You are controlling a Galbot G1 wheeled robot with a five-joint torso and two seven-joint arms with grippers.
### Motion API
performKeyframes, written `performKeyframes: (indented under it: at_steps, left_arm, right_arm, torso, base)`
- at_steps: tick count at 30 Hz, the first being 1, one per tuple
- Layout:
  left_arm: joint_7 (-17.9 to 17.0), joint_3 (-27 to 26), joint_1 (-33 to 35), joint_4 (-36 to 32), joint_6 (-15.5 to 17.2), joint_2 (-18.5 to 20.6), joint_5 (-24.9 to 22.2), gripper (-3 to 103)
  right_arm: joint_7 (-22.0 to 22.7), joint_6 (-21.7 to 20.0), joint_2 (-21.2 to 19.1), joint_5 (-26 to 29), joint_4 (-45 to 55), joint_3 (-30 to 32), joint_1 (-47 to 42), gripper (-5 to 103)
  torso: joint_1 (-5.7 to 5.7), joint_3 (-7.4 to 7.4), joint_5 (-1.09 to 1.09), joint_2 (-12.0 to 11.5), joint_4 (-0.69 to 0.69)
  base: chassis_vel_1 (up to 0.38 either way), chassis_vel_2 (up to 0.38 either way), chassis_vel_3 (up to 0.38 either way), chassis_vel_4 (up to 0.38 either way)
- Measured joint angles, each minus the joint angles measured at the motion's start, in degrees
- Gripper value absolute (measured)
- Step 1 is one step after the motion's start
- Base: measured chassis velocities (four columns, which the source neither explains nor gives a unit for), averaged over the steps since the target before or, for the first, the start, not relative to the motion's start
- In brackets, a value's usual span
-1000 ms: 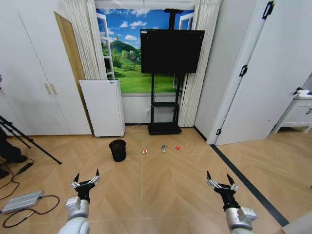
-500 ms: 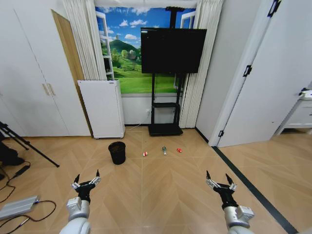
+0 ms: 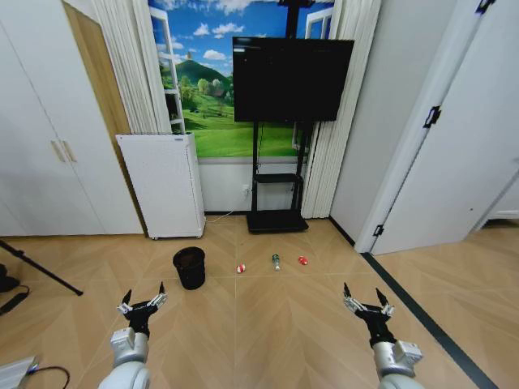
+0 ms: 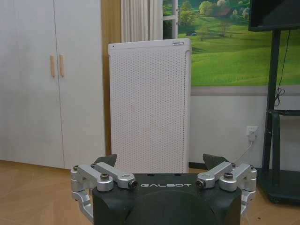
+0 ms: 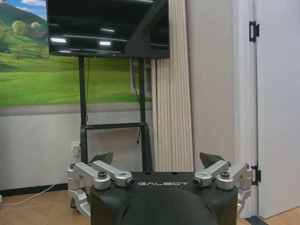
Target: Pick up the trash bin and place the garbage on the floor into it.
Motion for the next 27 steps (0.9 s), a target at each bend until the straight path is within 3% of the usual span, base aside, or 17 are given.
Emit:
performKeyframes:
  at_steps: [27]
  left_arm:
    - [-0.28, 0.27, -0.71, 0.26, -0.16, 0.05, -0.21, 100]
  right_arm:
    - [-0.29, 0.57, 0.04, -0.17, -0.93, -0.39, 0.4, 100]
  torso:
    - [-0.02, -0.01, 0.01, 0.01, 0.02]
  base:
    - [-0.29, 0.288, 0.289, -0.293]
